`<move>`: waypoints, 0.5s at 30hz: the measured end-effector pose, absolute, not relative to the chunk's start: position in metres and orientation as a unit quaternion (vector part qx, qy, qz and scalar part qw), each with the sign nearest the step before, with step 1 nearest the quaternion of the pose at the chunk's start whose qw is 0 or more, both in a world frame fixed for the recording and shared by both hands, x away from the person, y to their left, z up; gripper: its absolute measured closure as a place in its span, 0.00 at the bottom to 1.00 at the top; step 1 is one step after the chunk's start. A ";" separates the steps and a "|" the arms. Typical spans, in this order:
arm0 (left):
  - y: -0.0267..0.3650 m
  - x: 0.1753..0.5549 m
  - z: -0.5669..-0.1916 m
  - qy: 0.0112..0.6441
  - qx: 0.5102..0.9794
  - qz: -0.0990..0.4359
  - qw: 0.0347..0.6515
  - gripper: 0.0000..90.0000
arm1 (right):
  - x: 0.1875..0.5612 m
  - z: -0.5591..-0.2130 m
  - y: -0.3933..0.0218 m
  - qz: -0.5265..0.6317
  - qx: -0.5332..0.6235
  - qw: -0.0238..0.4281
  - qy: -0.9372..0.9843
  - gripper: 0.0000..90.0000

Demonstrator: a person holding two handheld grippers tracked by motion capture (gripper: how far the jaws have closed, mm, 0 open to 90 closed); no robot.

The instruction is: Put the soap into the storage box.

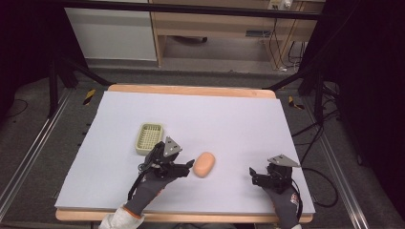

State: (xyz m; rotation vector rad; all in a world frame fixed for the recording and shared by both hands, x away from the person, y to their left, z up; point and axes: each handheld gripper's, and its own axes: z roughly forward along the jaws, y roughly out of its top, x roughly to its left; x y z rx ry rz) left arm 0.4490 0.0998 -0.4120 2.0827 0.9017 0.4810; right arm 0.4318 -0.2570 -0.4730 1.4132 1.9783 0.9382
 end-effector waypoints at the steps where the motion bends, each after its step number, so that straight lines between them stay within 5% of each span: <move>1: 0.099 0.449 -0.412 0.355 0.825 0.190 0.397 0.29 | 0.432 -0.473 -0.257 0.347 0.523 0.265 0.732 0.08; 15: 0.083 0.459 -0.416 0.355 0.828 0.176 0.397 0.28 | 0.432 -0.473 -0.258 0.349 0.525 0.263 0.730 0.08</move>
